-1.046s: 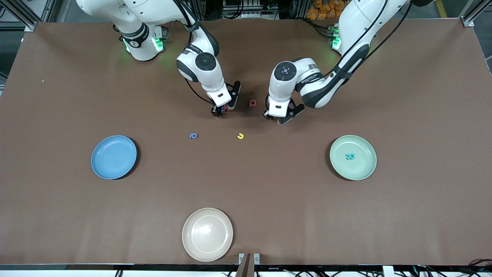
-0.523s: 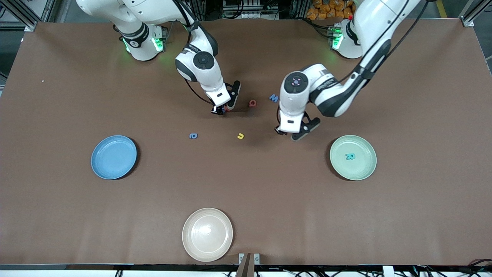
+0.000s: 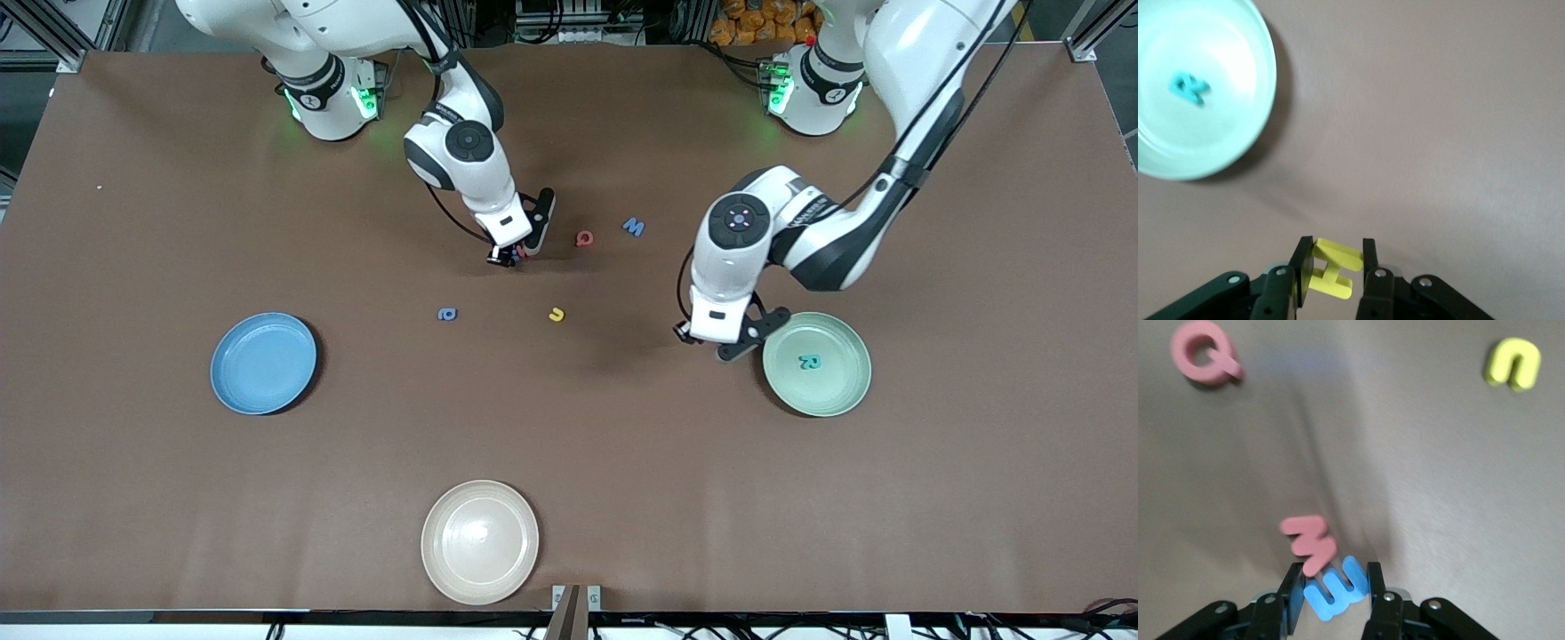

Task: Sort upper and lower case letters into plates
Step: 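Carry the yellow H to the green plate and open the left gripper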

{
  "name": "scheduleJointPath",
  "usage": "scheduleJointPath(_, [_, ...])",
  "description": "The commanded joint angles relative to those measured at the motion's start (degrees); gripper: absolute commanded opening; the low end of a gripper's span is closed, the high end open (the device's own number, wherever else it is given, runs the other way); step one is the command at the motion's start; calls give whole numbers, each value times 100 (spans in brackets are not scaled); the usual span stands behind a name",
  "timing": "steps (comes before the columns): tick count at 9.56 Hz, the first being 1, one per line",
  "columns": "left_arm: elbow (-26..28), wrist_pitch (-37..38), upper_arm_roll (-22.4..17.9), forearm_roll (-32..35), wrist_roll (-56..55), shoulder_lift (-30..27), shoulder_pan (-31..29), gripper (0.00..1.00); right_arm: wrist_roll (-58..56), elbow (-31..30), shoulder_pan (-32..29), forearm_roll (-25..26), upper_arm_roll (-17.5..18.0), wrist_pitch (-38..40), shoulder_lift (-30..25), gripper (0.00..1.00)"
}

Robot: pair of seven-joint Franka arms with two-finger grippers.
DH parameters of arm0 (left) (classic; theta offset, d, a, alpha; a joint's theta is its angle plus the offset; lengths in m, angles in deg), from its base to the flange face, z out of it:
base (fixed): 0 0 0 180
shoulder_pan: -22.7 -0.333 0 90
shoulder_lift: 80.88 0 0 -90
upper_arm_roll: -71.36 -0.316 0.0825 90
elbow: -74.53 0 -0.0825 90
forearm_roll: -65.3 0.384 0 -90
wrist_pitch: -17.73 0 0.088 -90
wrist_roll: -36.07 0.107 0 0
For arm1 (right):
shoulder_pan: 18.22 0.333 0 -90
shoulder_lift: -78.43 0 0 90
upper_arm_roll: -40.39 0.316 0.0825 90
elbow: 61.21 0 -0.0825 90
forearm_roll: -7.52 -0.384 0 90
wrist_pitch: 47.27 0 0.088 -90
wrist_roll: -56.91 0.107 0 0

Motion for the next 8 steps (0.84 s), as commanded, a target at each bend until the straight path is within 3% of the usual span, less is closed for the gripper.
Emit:
scheduleJointPath(1, [-140, 180, 35, -253, 833, -84, -357, 0, -119, 28, -232, 119, 74, 603, -393, 5])
scheduleJointPath(4, [-26, 434, 44, -253, 1984, -137, -1059, 0, -302, 238, -424, 119, 83, 1033, -508, 5])
scheduleJointPath(8, [98, 382, 35, -236, 2936, 90, -1729, 0, -1495, 1221, -1485, 93, 39, 2483, -491, 2])
